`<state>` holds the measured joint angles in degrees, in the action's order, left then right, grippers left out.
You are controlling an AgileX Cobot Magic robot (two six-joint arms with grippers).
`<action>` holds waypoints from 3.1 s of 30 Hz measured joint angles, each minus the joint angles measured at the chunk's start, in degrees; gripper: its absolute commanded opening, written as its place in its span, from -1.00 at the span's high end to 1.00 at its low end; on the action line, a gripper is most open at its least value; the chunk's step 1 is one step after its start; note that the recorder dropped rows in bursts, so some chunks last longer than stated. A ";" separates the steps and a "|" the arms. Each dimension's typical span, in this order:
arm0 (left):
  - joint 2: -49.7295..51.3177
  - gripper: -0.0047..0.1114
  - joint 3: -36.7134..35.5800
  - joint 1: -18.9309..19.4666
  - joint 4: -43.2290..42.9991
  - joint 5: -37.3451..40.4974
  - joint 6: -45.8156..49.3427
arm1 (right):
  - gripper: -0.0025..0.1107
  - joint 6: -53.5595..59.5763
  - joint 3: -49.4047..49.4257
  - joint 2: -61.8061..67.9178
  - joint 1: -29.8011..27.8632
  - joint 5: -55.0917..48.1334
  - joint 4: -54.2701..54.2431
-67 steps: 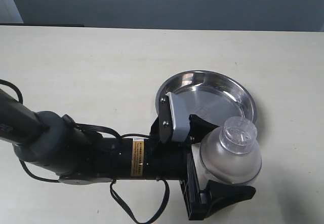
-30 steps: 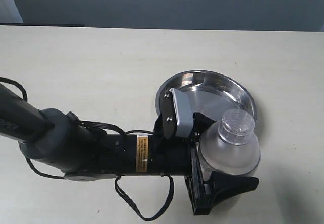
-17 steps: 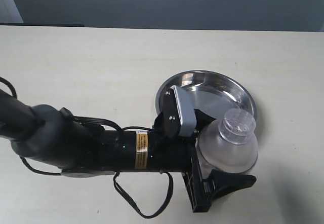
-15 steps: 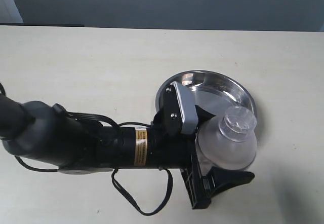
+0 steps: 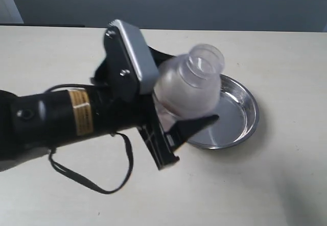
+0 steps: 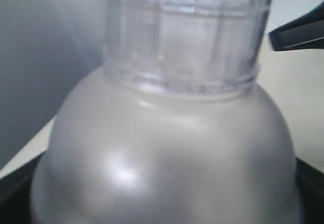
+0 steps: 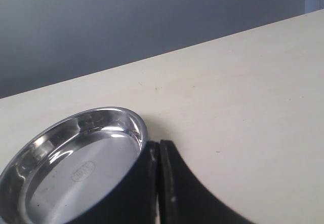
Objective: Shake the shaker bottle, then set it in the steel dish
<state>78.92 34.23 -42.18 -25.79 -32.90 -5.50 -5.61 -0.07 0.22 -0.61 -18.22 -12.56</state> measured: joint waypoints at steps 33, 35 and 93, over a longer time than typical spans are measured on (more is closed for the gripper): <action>-31.63 0.92 -10.24 3.31 69.44 2.27 47.54 | 0.97 0.00 0.00 0.00 0.00 0.00 0.00; -25.62 0.92 -12.60 6.18 83.04 0.50 54.21 | 0.97 0.00 0.00 0.00 0.00 0.00 0.00; -34.25 0.92 -10.01 12.53 65.76 13.31 38.54 | 0.97 0.00 0.00 0.00 0.00 0.00 -0.10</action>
<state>44.67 24.22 -29.65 39.96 -19.60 33.04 -5.61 -0.07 0.22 -0.61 -18.22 -12.66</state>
